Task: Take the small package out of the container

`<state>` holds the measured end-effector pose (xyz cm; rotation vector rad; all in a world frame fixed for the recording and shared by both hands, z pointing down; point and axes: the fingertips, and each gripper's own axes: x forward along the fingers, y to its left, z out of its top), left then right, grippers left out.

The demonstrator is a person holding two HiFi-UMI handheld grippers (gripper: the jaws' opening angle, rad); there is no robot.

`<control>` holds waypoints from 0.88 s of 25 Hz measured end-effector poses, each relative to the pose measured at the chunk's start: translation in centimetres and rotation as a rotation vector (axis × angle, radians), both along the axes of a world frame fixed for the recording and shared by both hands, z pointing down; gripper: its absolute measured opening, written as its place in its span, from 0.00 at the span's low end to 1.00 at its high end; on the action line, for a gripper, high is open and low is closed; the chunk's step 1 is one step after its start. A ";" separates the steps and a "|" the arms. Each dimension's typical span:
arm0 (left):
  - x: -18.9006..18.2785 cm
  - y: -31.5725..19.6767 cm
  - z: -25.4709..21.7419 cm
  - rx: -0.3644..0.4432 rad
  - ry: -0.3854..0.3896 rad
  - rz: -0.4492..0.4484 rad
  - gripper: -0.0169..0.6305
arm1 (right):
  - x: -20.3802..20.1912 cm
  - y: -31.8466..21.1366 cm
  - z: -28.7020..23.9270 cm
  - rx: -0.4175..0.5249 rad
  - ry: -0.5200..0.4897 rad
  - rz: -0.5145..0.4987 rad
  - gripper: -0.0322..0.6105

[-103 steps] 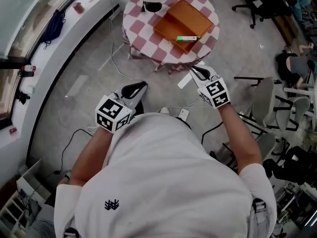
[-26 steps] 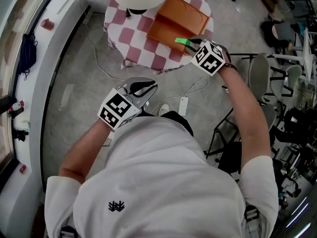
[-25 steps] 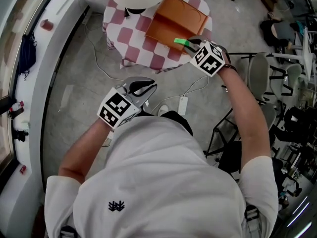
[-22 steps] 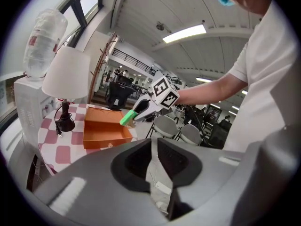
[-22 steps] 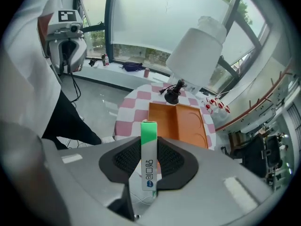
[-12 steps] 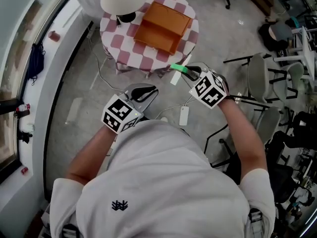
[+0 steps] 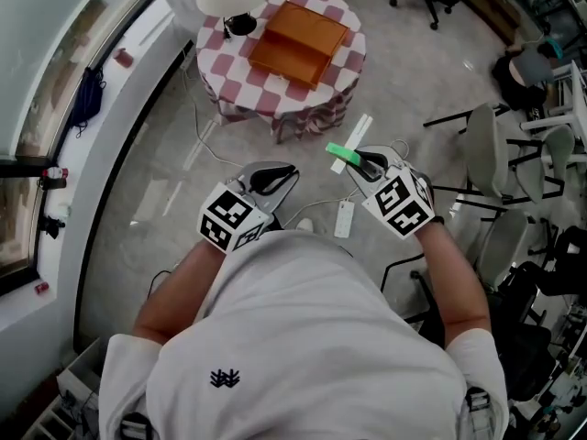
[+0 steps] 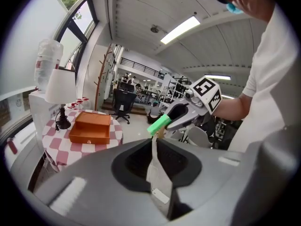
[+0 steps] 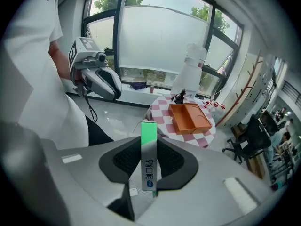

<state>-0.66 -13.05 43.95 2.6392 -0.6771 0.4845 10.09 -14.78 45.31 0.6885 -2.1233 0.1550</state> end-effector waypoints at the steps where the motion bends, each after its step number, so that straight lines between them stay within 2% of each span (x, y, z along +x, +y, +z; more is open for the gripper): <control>1: 0.1 0.9 0.0 -0.001 -0.003 -0.011 0.16 | 0.4 1.1 0.1 -0.003 -0.007 0.005 0.19; 6: 0.1 4.6 0.6 -0.018 0.000 -0.065 0.16 | 1.8 5.4 0.2 -0.002 -0.012 -0.001 0.19; 11: 1.0 7.4 0.8 -0.019 -0.016 -0.056 0.16 | 2.5 8.3 -0.1 0.003 -0.027 -0.002 0.19; 22: 1.4 10.0 0.2 0.008 -0.016 -0.063 0.16 | 2.9 10.8 -0.7 0.025 -0.048 -0.001 0.19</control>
